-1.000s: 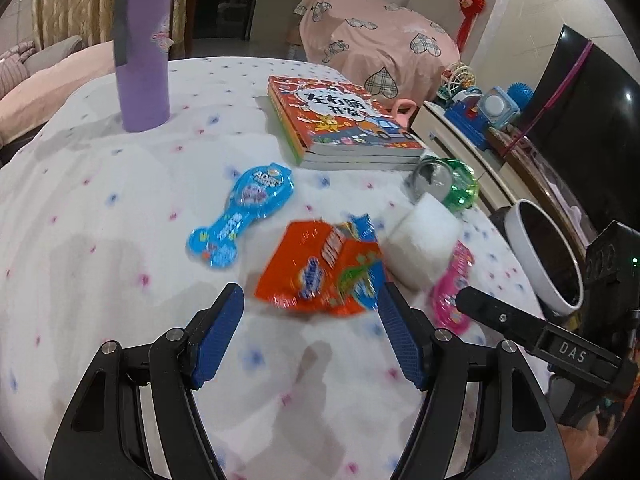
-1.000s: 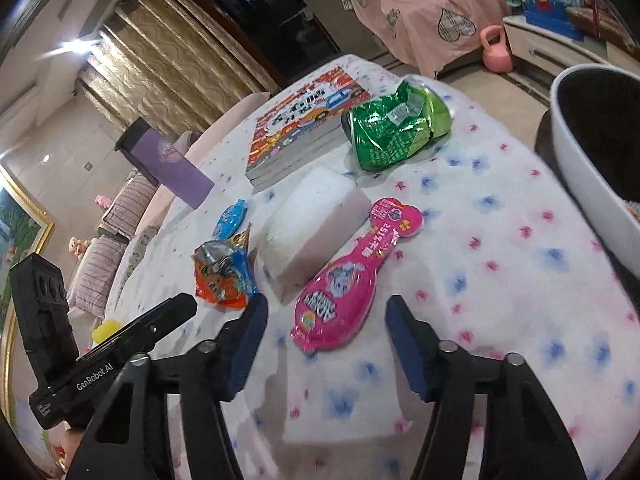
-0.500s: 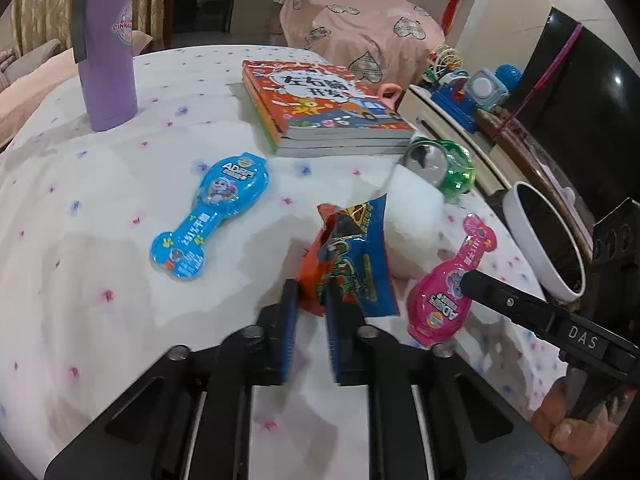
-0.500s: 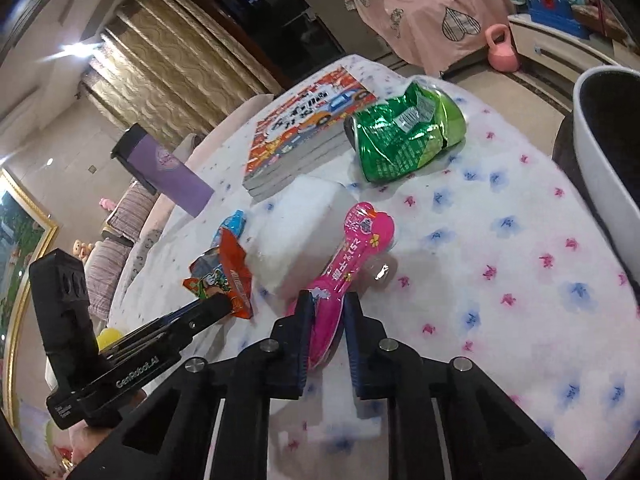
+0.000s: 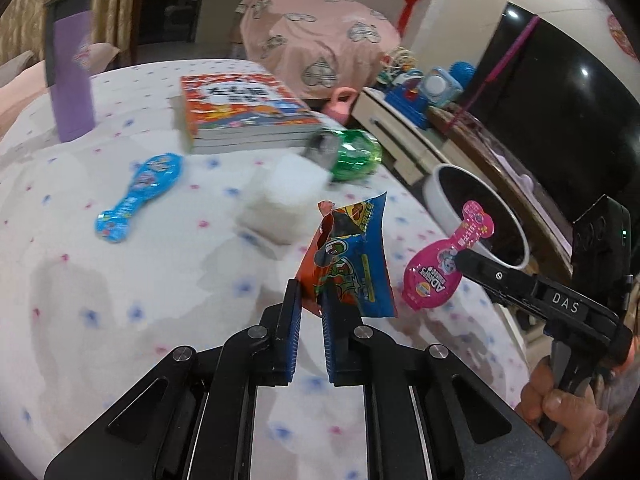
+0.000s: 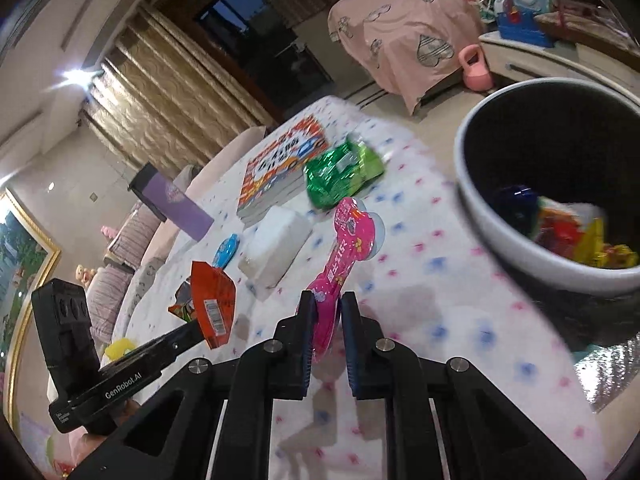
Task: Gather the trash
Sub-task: 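Carry both items over the bin and open both tools to drop them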
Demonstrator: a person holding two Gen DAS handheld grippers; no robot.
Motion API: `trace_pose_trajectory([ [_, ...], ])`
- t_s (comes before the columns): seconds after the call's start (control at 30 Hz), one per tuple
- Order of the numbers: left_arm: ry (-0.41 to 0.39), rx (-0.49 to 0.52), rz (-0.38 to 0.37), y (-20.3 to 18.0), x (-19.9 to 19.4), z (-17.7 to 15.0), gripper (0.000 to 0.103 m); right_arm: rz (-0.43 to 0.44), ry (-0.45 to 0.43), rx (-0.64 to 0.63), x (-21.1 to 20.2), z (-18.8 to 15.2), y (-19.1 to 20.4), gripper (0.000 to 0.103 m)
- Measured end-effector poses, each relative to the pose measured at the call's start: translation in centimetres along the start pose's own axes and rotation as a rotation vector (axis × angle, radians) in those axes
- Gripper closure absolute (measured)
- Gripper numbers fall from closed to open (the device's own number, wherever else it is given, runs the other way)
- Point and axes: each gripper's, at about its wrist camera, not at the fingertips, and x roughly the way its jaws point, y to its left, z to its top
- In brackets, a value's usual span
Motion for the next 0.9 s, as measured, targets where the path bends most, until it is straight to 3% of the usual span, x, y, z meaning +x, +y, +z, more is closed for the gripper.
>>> trace_pose_trajectory([
  [0.53,0.027,0.1,-0.077,-7.2,0.9,-0.5,0.094,-0.037,-0.096,0.033,-6.3,-0.1,-3.7,0.092],
  [0.6,0.029,0.103,-0.078,-7.4,1.0,-0.6,0.094,-0.033,-0.092,0.03,-6.5,-0.1,-3.8,0.103],
  [0.77,0.032,0.086,-0.063,-6.7,1.0,-0.8,0.094,-0.044,-0.011,0.021,-4.6,-0.9,-4.3,0.103],
  [0.9,0.02,0.061,-0.045,-5.3,0.4,-0.8,0.094,-0.033,0.009,0.008,-3.3,-1.3,-3.8,0.094],
])
